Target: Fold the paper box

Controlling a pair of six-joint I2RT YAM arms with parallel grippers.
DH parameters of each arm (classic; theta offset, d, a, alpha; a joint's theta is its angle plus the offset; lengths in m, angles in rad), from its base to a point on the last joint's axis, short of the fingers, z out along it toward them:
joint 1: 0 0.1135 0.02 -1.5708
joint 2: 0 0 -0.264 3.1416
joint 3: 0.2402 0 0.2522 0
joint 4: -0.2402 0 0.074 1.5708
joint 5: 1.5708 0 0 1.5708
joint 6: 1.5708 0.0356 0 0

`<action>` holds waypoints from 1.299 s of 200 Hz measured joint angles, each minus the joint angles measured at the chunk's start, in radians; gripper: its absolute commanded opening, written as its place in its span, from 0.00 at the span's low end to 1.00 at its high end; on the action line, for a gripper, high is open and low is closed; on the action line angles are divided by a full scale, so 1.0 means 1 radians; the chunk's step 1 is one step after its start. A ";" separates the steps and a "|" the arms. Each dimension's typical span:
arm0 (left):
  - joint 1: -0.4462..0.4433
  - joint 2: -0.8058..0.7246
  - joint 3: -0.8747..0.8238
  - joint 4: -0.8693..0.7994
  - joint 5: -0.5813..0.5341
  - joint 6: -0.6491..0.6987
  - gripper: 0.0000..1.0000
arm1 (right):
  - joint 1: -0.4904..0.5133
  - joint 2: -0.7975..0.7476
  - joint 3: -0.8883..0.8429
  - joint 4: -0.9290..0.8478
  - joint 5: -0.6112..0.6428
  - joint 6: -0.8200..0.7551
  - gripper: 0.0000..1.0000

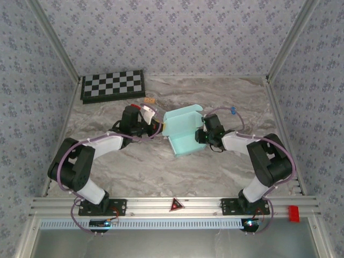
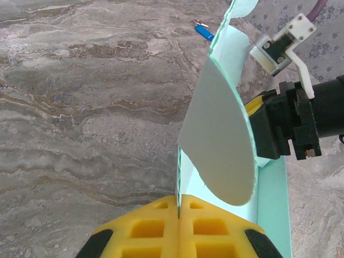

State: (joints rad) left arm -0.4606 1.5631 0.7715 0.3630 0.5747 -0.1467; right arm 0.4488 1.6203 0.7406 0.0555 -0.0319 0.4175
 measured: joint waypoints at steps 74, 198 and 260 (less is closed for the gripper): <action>0.000 0.012 0.013 -0.001 0.015 0.006 0.00 | 0.010 0.023 0.018 -0.033 0.037 0.000 0.31; -0.002 0.023 0.023 -0.001 0.015 0.033 0.00 | 0.042 0.047 0.070 -0.106 0.102 0.004 0.17; 0.015 0.062 0.062 -0.022 0.039 0.076 0.00 | 0.052 0.063 0.114 -0.177 0.140 -0.008 0.19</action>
State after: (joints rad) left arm -0.4454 1.6253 0.8333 0.3412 0.6132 -0.0711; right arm 0.5007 1.6833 0.8547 -0.1211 0.1078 0.4099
